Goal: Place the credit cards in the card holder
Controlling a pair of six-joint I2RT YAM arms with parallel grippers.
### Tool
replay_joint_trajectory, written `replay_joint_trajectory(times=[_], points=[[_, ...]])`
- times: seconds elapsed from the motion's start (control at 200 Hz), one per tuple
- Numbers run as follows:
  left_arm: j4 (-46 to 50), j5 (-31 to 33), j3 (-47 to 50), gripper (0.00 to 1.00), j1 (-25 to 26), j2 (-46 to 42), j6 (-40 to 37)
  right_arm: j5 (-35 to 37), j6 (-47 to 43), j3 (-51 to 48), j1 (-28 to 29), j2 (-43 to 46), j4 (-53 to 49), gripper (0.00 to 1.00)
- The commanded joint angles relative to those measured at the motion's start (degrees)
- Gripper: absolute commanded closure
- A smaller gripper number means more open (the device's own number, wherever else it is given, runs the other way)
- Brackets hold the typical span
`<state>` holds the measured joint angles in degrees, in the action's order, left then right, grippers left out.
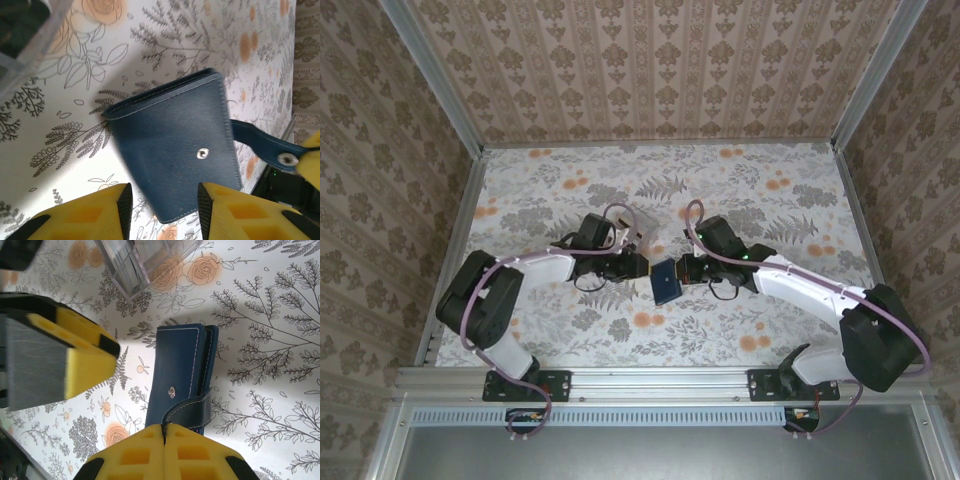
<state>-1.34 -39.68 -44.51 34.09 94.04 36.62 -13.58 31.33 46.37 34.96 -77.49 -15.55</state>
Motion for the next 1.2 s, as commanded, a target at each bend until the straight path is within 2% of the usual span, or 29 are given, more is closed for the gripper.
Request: replay_joint_trajectory(times=[0.0,0.33,0.455,0.61,0.805,0.84,0.95,1.045,1.19], points=[[-4.8,-5.0,-0.4,0.55,0.4,0.6,1.6,-1.8,0.5,-0.9,-0.2,2.5,-2.0,1.0],[-13.8,-6.8,2.2,0.45,1.7,0.7,9.9,-8.3,6.1,-3.5,-0.3,6.4,4.4,1.0],[-10.4,-4.2,2.0,0.41,1.9,0.3,8.6,-9.1,6.6,-3.7,-0.3,5.6,5.0,1.0],[-0.5,-0.5,-0.8,0.45,2.1,0.1,4.1,-8.2,5.8,-3.2,-0.3,6.3,3.9,1.0],[5.1,1.5,-3.0,0.45,2.4,-0.6,0.6,-7.5,4.9,-2.4,-0.3,6.5,2.3,1.0],[6.3,2.3,-3.2,0.48,2.4,-0.5,-0.1,-7.1,4.8,-2.6,-0.3,6.6,2.4,1.0],[8.3,5.0,-3.1,0.7,1.5,-0.2,-0.5,-5.0,3.4,-1.9,-0.7,6.4,-0.4,1.0],[8.4,7.2,-1.9,0.75,1.1,-1.7,-0.4,-0.7,3.4,-2.4,-1.5,6.9,-3.0,1.0],[4.1,8.6,0.8,0.88,1.1,-2.7,2.5,-6.5,3.9,-5.3,-4.1,5.6,0.2,0.76]])
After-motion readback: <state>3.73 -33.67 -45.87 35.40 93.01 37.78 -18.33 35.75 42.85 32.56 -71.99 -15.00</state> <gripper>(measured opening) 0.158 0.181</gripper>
